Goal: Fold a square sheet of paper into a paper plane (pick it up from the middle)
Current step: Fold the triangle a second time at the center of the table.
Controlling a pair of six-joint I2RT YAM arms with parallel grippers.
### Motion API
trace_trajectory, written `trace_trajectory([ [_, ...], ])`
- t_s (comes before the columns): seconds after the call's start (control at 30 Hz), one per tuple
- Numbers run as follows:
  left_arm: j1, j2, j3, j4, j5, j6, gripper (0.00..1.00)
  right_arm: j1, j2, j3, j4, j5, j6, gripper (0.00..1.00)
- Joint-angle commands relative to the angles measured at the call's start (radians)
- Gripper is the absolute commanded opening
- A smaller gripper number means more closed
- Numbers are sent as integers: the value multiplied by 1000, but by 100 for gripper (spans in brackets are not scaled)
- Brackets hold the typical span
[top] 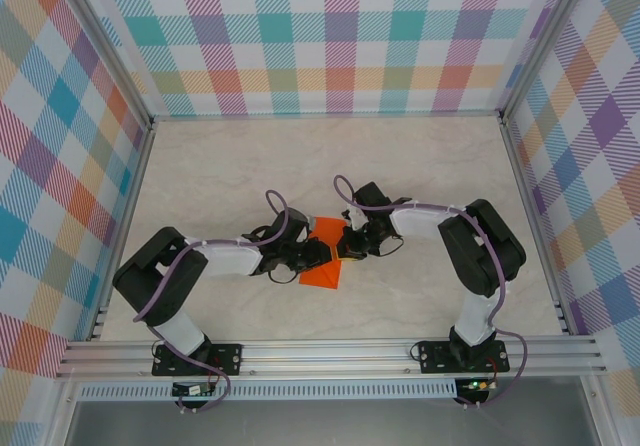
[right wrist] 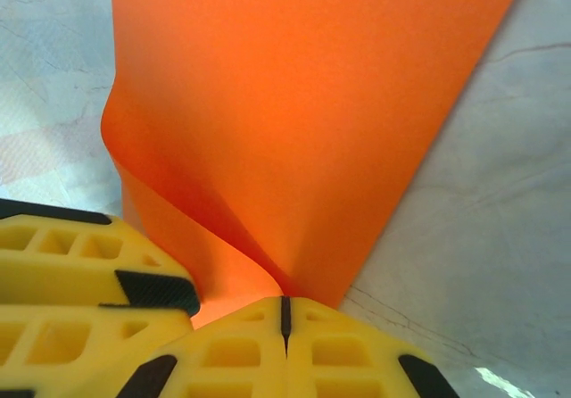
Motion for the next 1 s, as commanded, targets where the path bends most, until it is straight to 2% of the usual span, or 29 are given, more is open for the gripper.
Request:
trace_trajectory([
  [0.0,-13,10,11,27,6,11,19,0,21,20,-26,4,-17,5],
  [0.97,-13,2,4,47,12,6,20,-1,24,43,-40,74,-30,4],
])
